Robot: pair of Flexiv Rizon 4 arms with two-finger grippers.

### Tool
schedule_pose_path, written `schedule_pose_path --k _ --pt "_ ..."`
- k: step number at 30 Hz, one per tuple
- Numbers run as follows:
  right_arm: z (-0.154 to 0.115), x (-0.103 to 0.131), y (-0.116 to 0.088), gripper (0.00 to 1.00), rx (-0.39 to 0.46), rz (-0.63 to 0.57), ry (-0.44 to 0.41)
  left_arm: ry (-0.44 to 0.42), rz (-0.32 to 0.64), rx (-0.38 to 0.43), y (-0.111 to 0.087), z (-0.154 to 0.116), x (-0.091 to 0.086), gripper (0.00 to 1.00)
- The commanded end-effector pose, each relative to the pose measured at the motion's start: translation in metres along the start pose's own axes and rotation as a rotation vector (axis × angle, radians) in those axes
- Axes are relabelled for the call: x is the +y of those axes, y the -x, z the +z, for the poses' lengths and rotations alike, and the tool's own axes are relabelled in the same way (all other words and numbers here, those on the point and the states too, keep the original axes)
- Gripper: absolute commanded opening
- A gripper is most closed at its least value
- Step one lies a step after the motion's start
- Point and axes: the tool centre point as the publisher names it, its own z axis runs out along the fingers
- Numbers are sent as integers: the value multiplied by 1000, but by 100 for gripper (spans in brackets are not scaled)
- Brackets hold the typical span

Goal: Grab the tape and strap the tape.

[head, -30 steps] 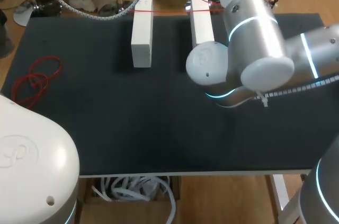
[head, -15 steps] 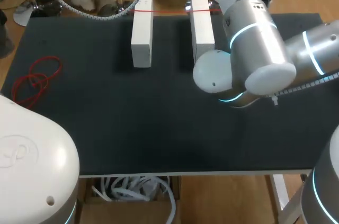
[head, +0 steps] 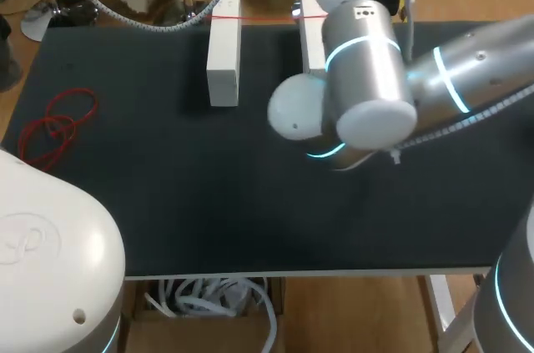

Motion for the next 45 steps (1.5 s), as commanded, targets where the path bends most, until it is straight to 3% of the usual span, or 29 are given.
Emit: schedule_pose_path --k 1,15,16,20,29,37,45 --pt "-1 4 4 0 9 -3 -28 0 -1 -2 -1 0 1 0" --pt "-1 4 4 0 9 -3 -28 0 -1 -2 -1 0 1 0" --pt "-1 9 2 0 31 -109 -16 0 -1 -2 -1 0 1 0" --pt "2 16 -2 0 127 -221 -28 0 -1 -2 -1 0 1 0" --pt "0 7 6 0 145 -309 57 0 -1 -2 -1 0 1 0" --pt "-9 3 11 0 77 -413 160 0 -1 -2 -1 0 1 0" --pt "-12 13 2 0 80 -500 169 0 -1 -2 -1 0 1 0"
